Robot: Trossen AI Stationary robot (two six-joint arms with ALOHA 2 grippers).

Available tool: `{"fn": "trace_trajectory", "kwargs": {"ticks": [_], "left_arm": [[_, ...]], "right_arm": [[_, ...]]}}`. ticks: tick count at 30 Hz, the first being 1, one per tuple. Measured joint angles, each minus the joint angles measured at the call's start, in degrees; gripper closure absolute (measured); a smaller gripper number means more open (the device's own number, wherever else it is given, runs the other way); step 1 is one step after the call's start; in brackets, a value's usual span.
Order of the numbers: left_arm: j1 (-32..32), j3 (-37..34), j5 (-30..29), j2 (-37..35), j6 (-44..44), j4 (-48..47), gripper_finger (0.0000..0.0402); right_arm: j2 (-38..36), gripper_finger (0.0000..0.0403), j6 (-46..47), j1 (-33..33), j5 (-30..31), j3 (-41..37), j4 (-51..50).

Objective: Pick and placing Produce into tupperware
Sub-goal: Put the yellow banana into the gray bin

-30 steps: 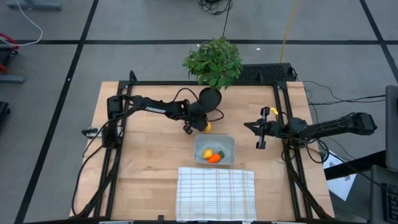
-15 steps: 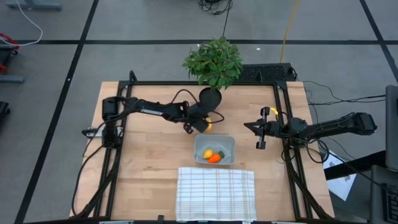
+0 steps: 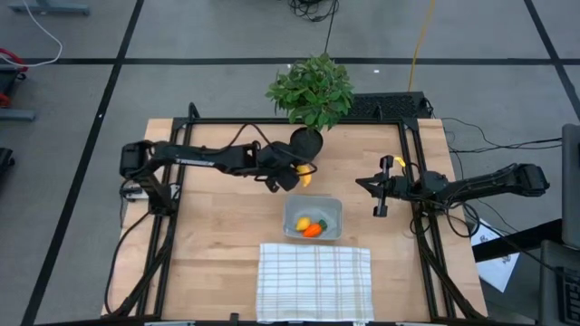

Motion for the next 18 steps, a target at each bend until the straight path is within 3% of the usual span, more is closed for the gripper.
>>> {"fn": "trace_trajectory", "kwargs": {"ticks": [5, 9, 18], "left_arm": [[-1.0, 0.0, 0.0, -3.7, -2.2, 0.6, 0.0273], [-1.6, 0.0, 0.1, -6.1, -9.0, 2.2, 0.0273], [-1.8, 0.0, 7.4, -10.7, -22.4, 1.9, 0.0273]], "right_arm": [[0.0, 0.0403, 0.3, 0.0, 0.0, 0.0, 0.0], [0.0, 0.0403, 1.3, 0.0, 0.0, 0.0, 0.2], [0.0, 0.0403, 2.0, 0.0, 0.0, 0.0, 0.4]]}}
